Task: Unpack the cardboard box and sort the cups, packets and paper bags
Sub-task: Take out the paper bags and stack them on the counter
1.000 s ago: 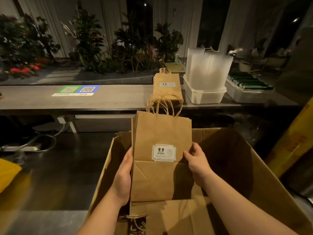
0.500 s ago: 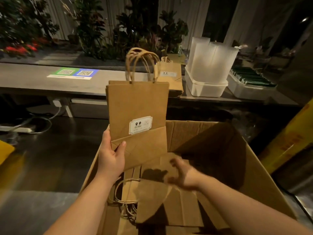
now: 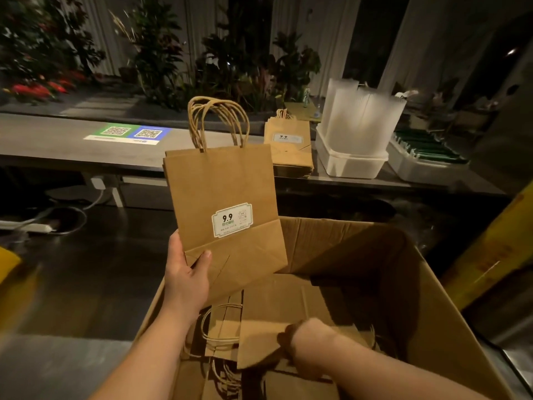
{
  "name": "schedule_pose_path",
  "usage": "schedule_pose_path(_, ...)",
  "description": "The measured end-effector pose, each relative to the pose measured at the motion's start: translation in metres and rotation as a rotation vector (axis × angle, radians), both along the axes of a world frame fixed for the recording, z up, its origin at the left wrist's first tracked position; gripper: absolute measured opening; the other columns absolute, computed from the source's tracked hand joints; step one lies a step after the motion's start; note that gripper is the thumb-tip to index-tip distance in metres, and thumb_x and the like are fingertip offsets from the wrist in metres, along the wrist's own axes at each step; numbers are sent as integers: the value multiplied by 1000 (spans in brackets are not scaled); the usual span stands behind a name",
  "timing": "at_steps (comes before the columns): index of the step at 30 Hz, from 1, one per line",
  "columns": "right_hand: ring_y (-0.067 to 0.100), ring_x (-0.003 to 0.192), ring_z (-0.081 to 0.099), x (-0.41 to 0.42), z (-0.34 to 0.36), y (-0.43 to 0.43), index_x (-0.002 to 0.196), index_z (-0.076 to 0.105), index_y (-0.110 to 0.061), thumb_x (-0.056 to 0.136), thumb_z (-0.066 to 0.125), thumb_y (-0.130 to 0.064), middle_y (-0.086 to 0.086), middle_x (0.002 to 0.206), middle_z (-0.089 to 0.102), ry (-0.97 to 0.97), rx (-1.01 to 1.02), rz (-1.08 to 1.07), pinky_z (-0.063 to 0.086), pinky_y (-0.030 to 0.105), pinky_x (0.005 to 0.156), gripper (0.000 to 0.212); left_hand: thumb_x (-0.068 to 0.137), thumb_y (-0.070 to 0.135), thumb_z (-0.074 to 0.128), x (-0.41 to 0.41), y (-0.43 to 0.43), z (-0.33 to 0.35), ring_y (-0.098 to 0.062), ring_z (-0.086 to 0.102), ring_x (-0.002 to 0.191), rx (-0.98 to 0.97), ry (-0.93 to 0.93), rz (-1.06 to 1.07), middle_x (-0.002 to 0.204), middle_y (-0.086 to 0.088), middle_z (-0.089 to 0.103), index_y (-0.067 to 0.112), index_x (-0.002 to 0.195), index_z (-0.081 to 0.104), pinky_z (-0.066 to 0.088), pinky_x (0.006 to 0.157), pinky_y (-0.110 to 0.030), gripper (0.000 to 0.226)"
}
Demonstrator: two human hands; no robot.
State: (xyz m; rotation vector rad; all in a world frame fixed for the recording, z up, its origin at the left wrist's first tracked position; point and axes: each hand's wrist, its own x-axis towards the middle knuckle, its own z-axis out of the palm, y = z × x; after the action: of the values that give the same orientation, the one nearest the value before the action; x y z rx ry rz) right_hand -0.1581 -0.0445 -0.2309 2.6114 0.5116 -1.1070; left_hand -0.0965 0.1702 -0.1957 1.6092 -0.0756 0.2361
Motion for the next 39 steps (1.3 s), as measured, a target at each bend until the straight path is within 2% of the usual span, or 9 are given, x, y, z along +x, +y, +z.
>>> schedule_pose_path(3,17,101,64,0,35,-17,122,63,-28,100,60,-23,-4,107,65,-276,213,-225,55,36,92,23,101,7,58,0,2,0,-5,57,120,-31,33,-7,126,18,61,40,140,41,49,100,-42,55)
schedule_pose_path(6,10,105,63,-2,73,-43,111,65,-35,97,62,-15,-11,105,65,-532,348,-325,55,32,95,25,101,4,57,-1,2,1,1,61,114,-74,57,-28,123,17,64,41,137,43,51,95,-34,54)
schedule_pose_path(11,5,107,66,-1,139,-96,112,67,-37,98,60,-4,-11,109,69,-453,923,-691,57,20,86,37,100,2,57,-3,4,1,-11,63,120,-143,79,-104,126,8,67,30,144,43,54,98,-39,55)
schedule_pose_path(14,13,109,70,5,141,-96,121,65,-28,103,53,-8,-6,108,76,-351,1405,-956,58,25,81,29,102,4,55,-5,-1,4,-14,68,107,-225,163,-151,123,4,67,34,141,48,59,81,-34,50)
schedule_pose_path(17,22,105,73,20,116,-76,119,63,-28,107,47,-13,0,108,78,-359,1657,-1237,59,40,89,25,100,4,57,-8,-6,7,-13,70,101,-146,205,-212,108,11,73,48,126,55,53,78,-37,51)
schedule_pose_path(23,26,106,72,51,70,-40,127,56,-25,108,49,-17,4,116,73,-498,1659,-1436,57,51,96,22,106,14,48,-8,-6,4,-16,68,114,-74,204,-341,121,10,71,45,135,50,57,93,-48,42)
schedule_pose_path(29,21,110,68,58,57,-23,127,56,-28,106,54,-24,-3,121,69,-632,1533,-1409,59,48,95,22,104,59,33,-7,-4,-3,-25,65,122,-258,330,-455,134,2,66,43,143,45,53,100,-55,45)
schedule_pose_path(35,8,102,61,62,64,-19,121,49,-29,104,56,-17,-10,111,62,-745,1571,-1310,52,30,94,22,100,30,60,-3,-10,-5,-15,57,122,-75,328,-342,127,15,63,56,137,37,49,101,-49,51)
schedule_pose_path(39,14,108,65,66,69,-12,121,54,-30,104,56,-26,-6,115,66,-716,1622,-1299,57,39,94,17,98,28,63,0,-10,0,-5,54,118,1,188,-162,127,18,59,54,133,39,45,103,-47,50)
